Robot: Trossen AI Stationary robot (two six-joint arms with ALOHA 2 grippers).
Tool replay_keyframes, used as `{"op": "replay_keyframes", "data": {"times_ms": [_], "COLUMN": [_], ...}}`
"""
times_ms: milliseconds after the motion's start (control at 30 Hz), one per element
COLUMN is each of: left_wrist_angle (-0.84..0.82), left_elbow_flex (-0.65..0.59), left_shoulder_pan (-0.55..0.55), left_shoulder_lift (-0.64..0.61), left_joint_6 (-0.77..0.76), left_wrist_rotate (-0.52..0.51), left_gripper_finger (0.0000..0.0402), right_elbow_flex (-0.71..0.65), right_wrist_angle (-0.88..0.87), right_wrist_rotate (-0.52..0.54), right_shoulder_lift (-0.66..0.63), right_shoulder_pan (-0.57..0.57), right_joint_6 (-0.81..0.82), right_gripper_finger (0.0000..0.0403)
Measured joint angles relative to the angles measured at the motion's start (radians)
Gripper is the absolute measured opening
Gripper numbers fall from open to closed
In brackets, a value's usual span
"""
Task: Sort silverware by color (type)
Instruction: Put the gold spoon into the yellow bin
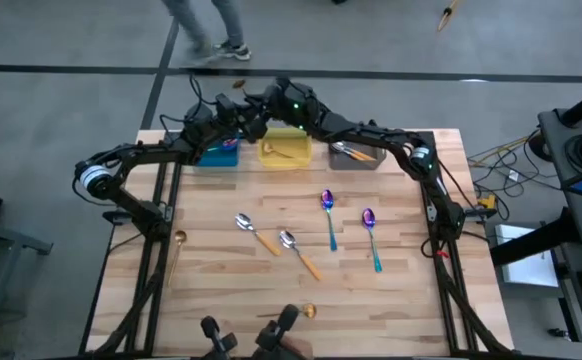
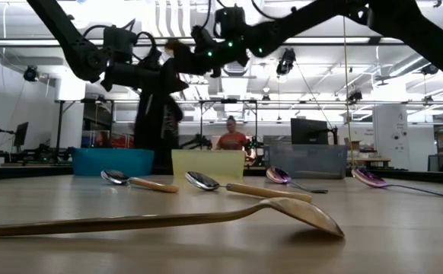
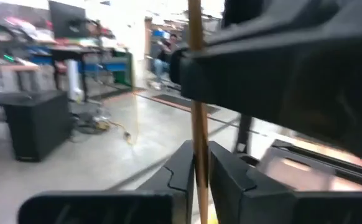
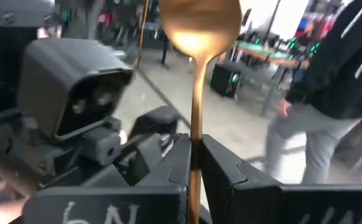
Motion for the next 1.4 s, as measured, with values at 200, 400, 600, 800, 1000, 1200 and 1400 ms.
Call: {"op": "replay_keyframes", "data": {"times_ms": [200,400,600,800,1000,1200,1400], "left_wrist_angle": [-0.054,-0.244,-0.323,-0.303,-0.223,-0.209,-0.211], "left_elbow_flex": [0.000,-0.001,-0.091,-0.232,-0.331,-0.346,-0.313], "left_shoulder_pan": [0.000,-0.003,-0.019,-0.053,-0.068,-0.068,-0.068], "left_shoulder_lift": [-0.025,-0.127,-0.314,-0.515,-0.620,-0.635,-0.620], "left_joint_6": [-0.092,-0.165,-0.241,-0.301,-0.318,-0.274,-0.178], "left_wrist_rotate": [0.161,0.352,0.381,0.301,0.200,0.191,0.125], "left_gripper_finger": [0.0094,0.0163,0.0178,0.0166,0.0164,0.0164,0.0164], "right_elbow_flex": [0.183,0.389,0.379,0.379,0.376,0.373,0.341], "right_wrist_angle": [-0.327,-0.711,-0.893,-0.983,-1.026,-1.039,-1.054], "right_wrist_rotate": [-0.007,0.020,0.005,0.001,-0.005,0.004,0.001], "right_shoulder_lift": [0.000,-0.004,-0.035,-0.017,0.044,0.043,0.042], "right_shoulder_pan": [0.002,-0.006,-0.021,-0.044,-0.045,-0.058,-0.067], "right_joint_6": [-0.068,-0.157,-0.153,-0.119,-0.164,-0.232,-0.257], "right_gripper_finger": [0.0013,0.0013,0.0013,0.0013,0.0013,0.0013,0.0013]}}
